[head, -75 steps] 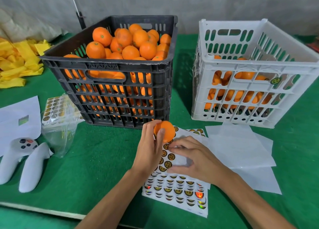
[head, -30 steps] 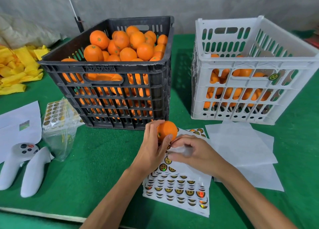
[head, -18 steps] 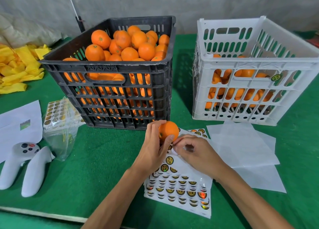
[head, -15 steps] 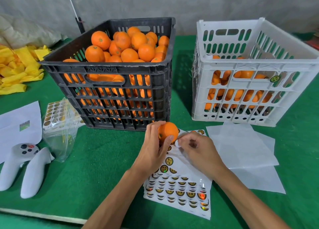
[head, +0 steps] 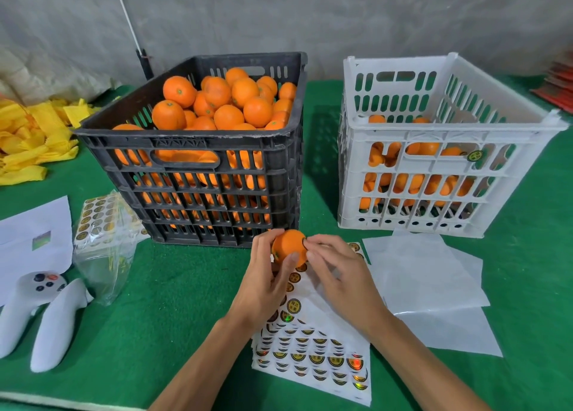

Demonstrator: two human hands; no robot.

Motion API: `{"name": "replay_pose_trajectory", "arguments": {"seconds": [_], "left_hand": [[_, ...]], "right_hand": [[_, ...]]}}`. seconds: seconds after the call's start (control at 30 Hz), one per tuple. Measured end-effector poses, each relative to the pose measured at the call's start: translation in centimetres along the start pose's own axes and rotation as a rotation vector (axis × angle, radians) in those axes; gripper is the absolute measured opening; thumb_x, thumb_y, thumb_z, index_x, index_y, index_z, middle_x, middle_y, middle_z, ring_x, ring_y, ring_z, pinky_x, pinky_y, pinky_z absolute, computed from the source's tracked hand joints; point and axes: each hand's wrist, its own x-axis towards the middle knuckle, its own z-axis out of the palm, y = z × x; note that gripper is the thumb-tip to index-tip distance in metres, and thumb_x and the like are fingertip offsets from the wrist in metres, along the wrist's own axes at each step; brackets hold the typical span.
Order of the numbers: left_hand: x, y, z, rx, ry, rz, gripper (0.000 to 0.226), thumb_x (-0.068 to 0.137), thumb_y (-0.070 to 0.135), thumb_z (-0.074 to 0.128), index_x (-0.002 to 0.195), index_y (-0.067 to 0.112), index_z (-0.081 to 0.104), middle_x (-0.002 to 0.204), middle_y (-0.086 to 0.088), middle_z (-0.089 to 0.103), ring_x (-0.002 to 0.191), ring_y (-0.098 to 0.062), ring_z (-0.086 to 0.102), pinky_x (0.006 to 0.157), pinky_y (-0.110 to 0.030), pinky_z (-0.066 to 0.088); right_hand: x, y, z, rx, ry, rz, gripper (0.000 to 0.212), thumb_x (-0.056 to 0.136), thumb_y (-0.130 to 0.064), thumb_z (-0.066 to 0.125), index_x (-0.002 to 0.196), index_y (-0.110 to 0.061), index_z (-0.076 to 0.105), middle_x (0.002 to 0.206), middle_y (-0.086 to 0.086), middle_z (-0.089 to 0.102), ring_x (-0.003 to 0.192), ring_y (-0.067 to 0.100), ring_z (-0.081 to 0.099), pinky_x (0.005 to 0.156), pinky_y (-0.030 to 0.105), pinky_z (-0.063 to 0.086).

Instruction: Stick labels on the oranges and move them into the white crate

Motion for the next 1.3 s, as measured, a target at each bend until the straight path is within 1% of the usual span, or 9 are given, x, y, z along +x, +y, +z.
{"name": "replay_pose_trajectory", "arguments": {"seconds": [0.07, 0.2, 0.4, 0.47, 0.6, 0.73, 0.9, 1.07, 1.3], "left_hand": [[0.0, 0.2, -0.1, -0.052, 0.027, -0.025, 0.043, 0.104, 0.056, 0.054, 0.143, 0.043, 0.041, 0.134, 0.014, 0.046, 0.121, -0.008, 0.058, 0.091, -0.023, 0.056], [0.6, 2.9, 0.2, -0.173, 0.129, -0.022, 0.042, 0.103, 0.039, 0.064, 0.142, 0.034, 0.050, 0.135, 0.009, 0.054, 0.123, -0.010, 0.060, 0.090, -0.033, 0.061], [5.5, 12.4, 0.9, -0.371, 0.163, 0.117, 0.045, 0.092, 0.052, 0.074, 0.135, 0.048, 0.061, 0.134, 0.004, 0.068, 0.122, -0.016, 0.067, 0.090, -0.025, 0.060], [8.8, 16.1, 1.4, -0.329, 0.126, 0.175, 0.046, 0.094, 0.048, 0.070, 0.138, 0.051, 0.057, 0.142, 0.005, 0.063, 0.128, -0.009, 0.063, 0.100, -0.029, 0.057], [15.0, 21.5, 1.4, -0.100, -0.075, 0.336, 0.055, 0.108, 0.032, 0.054, 0.159, 0.023, 0.038, 0.158, 0.001, 0.048, 0.143, -0.009, 0.048, 0.120, -0.038, 0.041], [18.7, 22.2, -1.2, 0.324, -0.037, 0.441, 0.049, 0.110, 0.030, 0.048, 0.157, 0.018, 0.041, 0.158, 0.001, 0.046, 0.146, -0.011, 0.041, 0.122, -0.031, 0.034], [21.8, 18.0, -7.5, 0.643, -0.010, 0.130, 0.035, 0.108, 0.024, 0.050, 0.136, 0.004, 0.056, 0.134, -0.020, 0.061, 0.129, -0.040, 0.055, 0.101, -0.043, 0.046], [24.4, 12.3, -15.1, 0.823, -0.256, -0.379, 0.062, 0.102, 0.043, 0.061, 0.155, 0.018, 0.042, 0.157, -0.012, 0.047, 0.139, -0.033, 0.049, 0.112, -0.040, 0.043], [27.8, 9.0, -15.9, 0.961, -0.552, -0.499, 0.091, 0.090, 0.061, 0.070, 0.162, 0.043, 0.018, 0.172, -0.004, 0.018, 0.150, -0.038, 0.034, 0.117, -0.058, 0.038]], "right_hand": [[-0.5, -0.3, 0.1, -0.209, -0.004, -0.092, 0.044, 0.102, -0.031, 0.061, 0.145, -0.022, 0.058, 0.148, -0.019, 0.049, 0.136, 0.002, 0.046, 0.110, 0.031, 0.045], [-0.3, -2.1, 0.1, -0.456, 0.141, -0.258, 0.064, 0.090, -0.026, 0.078, 0.147, -0.010, 0.053, 0.154, 0.000, 0.049, 0.139, 0.015, 0.049, 0.112, 0.036, 0.046], [4.0, -5.7, -5.2, -0.551, 0.543, -0.484, 0.059, 0.102, -0.037, 0.062, 0.149, -0.005, 0.045, 0.155, 0.012, 0.047, 0.143, 0.022, 0.045, 0.119, 0.031, 0.033], [6.6, -7.2, -8.2, -0.584, 0.635, -0.489, 0.056, 0.104, -0.035, 0.057, 0.149, -0.004, 0.045, 0.155, 0.013, 0.046, 0.143, 0.025, 0.045, 0.119, 0.033, 0.032], [11.1, -8.6, -13.6, -0.707, 0.753, -0.396, 0.054, 0.106, -0.030, 0.054, 0.152, -0.003, 0.042, 0.160, 0.013, 0.040, 0.149, 0.029, 0.036, 0.121, 0.041, 0.031], [13.6, -7.4, -15.7, -0.883, 0.653, -0.329, 0.039, 0.099, -0.016, 0.065, 0.137, -0.006, 0.062, 0.158, 0.015, 0.042, 0.149, 0.034, 0.036, 0.120, 0.053, 0.031], [14.3, -5.0, -12.9, -0.917, 0.448, -0.232, 0.044, 0.105, -0.041, 0.046, 0.116, -0.010, 0.075, 0.129, 0.011, 0.069, 0.119, 0.028, 0.062, 0.108, 0.043, 0.039], [14.9, -4.3, -10.9, -0.994, 0.545, -0.193, 0.052, 0.098, -0.050, 0.046, 0.104, -0.007, 0.075, 0.097, 0.011, 0.074, 0.092, 0.031, 0.062, 0.093, 0.045, 0.042], [15.1, -4.1, -10.2, -1.003, 0.612, -0.164, 0.044, 0.094, -0.046, 0.054, 0.099, -0.005, 0.071, 0.093, 0.013, 0.070, 0.088, 0.032, 0.057, 0.091, 0.047, 0.041]]}}
